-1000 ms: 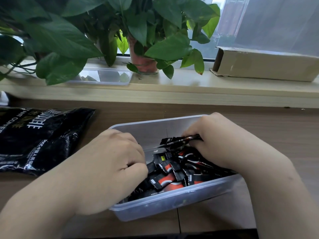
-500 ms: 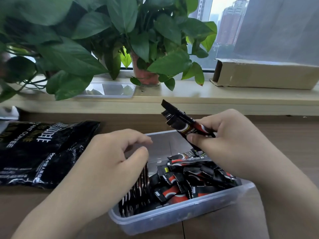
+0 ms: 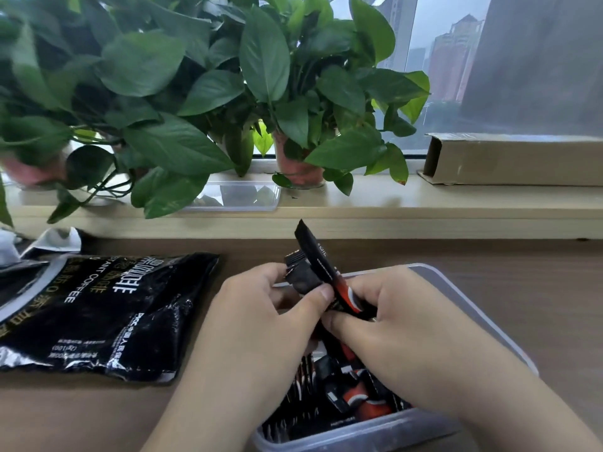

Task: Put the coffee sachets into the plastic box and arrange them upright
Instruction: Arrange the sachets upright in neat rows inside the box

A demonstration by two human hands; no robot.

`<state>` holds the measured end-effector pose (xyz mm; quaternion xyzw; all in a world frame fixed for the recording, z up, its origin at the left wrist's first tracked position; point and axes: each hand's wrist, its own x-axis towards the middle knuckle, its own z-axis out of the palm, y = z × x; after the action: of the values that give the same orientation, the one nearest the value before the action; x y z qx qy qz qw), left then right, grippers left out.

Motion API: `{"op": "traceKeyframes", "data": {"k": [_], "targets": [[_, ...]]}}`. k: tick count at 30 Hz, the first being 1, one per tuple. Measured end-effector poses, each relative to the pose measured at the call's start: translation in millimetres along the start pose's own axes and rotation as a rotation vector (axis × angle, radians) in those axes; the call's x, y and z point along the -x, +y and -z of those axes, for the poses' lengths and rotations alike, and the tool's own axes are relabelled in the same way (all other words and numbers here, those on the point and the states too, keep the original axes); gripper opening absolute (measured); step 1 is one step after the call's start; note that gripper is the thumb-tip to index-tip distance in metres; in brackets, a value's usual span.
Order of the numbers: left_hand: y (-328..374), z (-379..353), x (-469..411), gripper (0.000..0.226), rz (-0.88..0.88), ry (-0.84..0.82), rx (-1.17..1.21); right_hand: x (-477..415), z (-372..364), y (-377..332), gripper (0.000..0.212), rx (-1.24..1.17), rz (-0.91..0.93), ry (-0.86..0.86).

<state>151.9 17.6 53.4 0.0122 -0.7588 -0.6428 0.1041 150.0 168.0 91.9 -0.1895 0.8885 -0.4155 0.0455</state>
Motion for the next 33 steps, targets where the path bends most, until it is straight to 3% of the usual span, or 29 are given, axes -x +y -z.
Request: {"op": "traceKeyframes", "data": {"k": [3,8,11,14,16,20,24,30,33], "targets": [[0,1,-2,0.008,0.022,0.051,0.042,-2,-3,-1,0.031,0.055,-0.002,0.012],[6,5,-2,0.009,-0.013,0.108,0.144,0,1,-8,0.05,-0.054,-0.065,0.044],[7,11,-5,0.022,-0.022,0.22,0.256,2,6,-9,0.06,-0.089,-0.041,0.106],[10,17,-7,0.035,-0.002,0.28,0.383,2,13,-2,0.037,-0.162,0.008,0.287],[12,19,-6,0.027,0.009,0.285,0.438,1,17,2,0.014,-0.293,0.038,0.371],[16,17,-4,0.025,0.031,0.232,0.535,1,16,1,0.013,-0.539,0.021,0.307],[20,18,-3,0.023,0.076,0.141,0.642,-4,10,3,0.007,-0.402,-0.026,0.315],[21,23,-1,0.034,0.103,0.06,0.662,-6,3,8,0.016,-0.194,-0.029,0.327],[21,17,0,0.021,0.12,0.066,0.684,-8,-3,9,0.019,-0.168,-0.038,0.302]]}}
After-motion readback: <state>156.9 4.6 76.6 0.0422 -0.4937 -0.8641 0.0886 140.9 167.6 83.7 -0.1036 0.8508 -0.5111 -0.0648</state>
